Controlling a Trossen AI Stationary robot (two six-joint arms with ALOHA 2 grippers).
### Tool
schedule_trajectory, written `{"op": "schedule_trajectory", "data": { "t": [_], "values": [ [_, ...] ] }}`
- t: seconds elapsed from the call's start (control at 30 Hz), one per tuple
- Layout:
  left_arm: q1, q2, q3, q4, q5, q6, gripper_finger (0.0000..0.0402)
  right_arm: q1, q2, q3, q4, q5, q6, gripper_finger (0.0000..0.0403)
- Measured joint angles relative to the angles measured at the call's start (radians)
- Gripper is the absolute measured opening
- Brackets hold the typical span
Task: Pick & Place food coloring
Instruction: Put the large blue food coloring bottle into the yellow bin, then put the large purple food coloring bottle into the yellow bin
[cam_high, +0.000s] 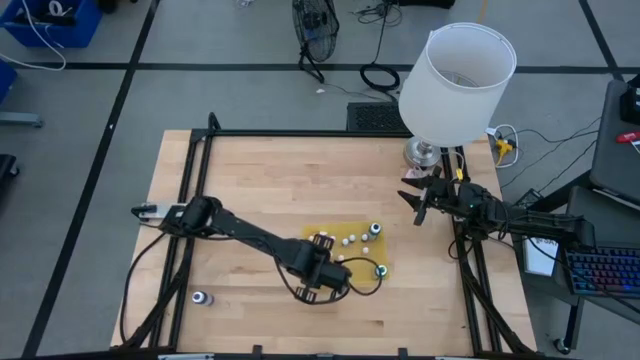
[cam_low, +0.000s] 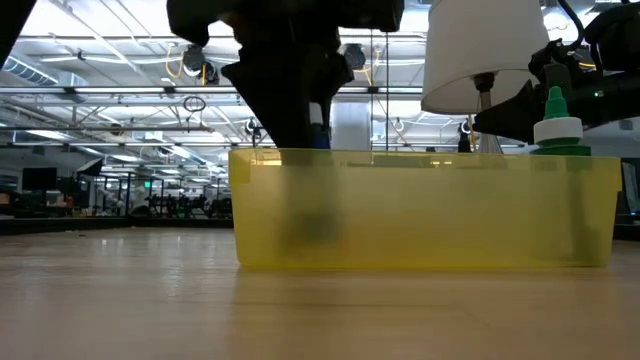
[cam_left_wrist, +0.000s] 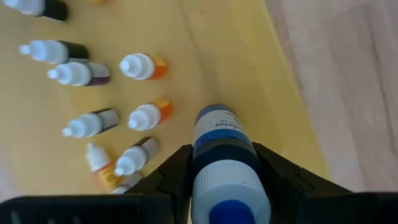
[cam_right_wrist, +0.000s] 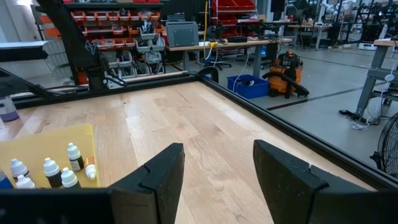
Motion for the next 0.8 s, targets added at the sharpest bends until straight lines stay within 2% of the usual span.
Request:
{"op": "schedule_trajectory", "data": {
  "t": [0.27,0.53,0.67,0.8],
  "values": [
    [0.013,-0.002,-0.034,0.034,0.064,-0.009,0.0145,0.000,0.000,0.000,0.000,0.000,0.000,0.0181],
    [0.014,-0.008,-0.036,0.048,0.075,-0.037,0.0258,0.000,0.000,0.000,0.000,0.000,0.000,0.0181],
    [0.014,-0.013,0.002,0.025,0.074,-0.040,0.0290,0.000,0.000,0.000,0.000,0.000,0.000,0.0181],
    [0.014,-0.015,0.131,-0.114,0.070,-0.070,0.0307,0.000,0.000,0.000,0.000,0.000,0.000,0.0181]
  ]
}}
